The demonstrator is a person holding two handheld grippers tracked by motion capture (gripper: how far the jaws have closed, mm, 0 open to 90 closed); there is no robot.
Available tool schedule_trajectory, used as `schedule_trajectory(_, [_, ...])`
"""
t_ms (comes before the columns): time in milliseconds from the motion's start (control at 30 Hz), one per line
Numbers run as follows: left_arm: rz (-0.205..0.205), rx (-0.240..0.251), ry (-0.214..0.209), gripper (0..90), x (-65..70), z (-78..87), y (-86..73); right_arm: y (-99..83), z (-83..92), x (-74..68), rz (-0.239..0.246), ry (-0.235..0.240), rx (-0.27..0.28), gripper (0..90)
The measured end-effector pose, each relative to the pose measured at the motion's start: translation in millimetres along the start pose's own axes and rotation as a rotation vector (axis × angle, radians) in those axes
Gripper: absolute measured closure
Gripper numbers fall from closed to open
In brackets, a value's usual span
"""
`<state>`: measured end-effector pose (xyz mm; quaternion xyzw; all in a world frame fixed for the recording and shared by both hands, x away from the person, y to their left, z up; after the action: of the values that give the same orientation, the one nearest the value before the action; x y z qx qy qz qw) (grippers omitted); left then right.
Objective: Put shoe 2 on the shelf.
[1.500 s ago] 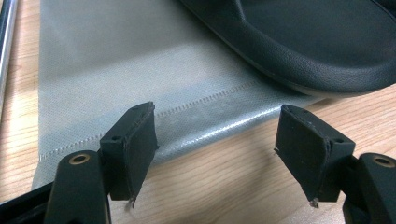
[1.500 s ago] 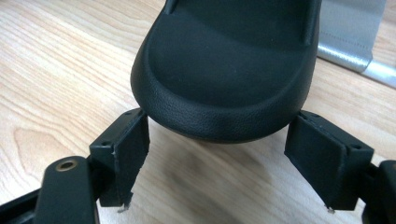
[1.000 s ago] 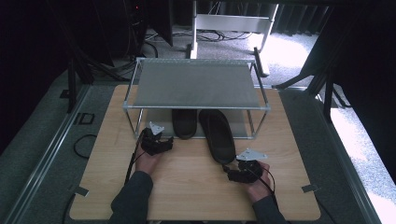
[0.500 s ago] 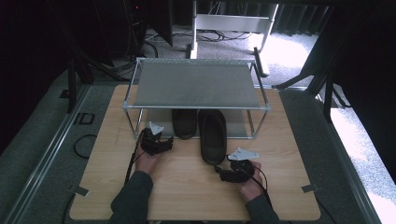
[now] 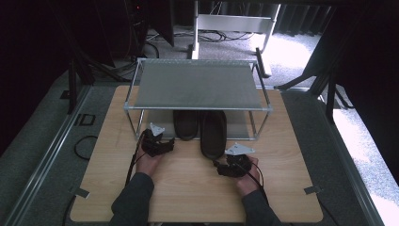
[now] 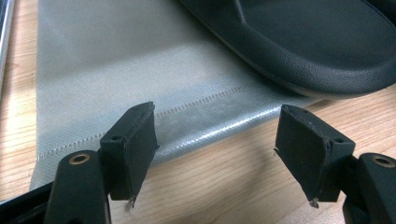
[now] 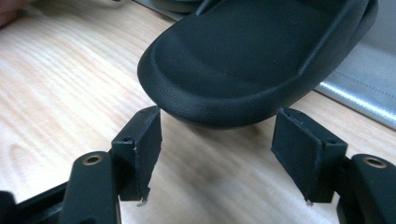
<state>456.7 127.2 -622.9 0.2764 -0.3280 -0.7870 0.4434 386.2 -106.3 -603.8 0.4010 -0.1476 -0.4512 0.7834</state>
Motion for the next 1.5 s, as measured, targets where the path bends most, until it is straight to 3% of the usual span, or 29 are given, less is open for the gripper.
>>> schedule_trajectory(233, [0.001,0.003,-0.003,29.8,-0.1,0.1,0.0,6.2,-8.7,9.4,0.002,-0.02,-0.007,34.4])
schedule_trajectory(700, [0.002,0.004,-0.008,29.8,-0.2,0.3,-0.1,13.2,-19.8,27.7,0.026,-0.017,-0.023,39.2])
schedule_trajectory(1500, [0.003,0.006,-0.013,29.8,-0.3,0.4,-0.1,34.5,-46.7,36.7,0.051,-0.049,-0.03,41.0])
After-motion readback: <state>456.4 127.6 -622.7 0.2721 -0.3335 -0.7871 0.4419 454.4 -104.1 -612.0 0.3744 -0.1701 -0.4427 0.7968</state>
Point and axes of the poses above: each handheld gripper's, and its own axes: z roughly backward along the jaws, y roughly out of its top, x roughly to its right, the point moved 10 cm from there along -z, roughly forward along the jaws, and after that the axes turned 11 degrees about -z, right-handed, at the moved point
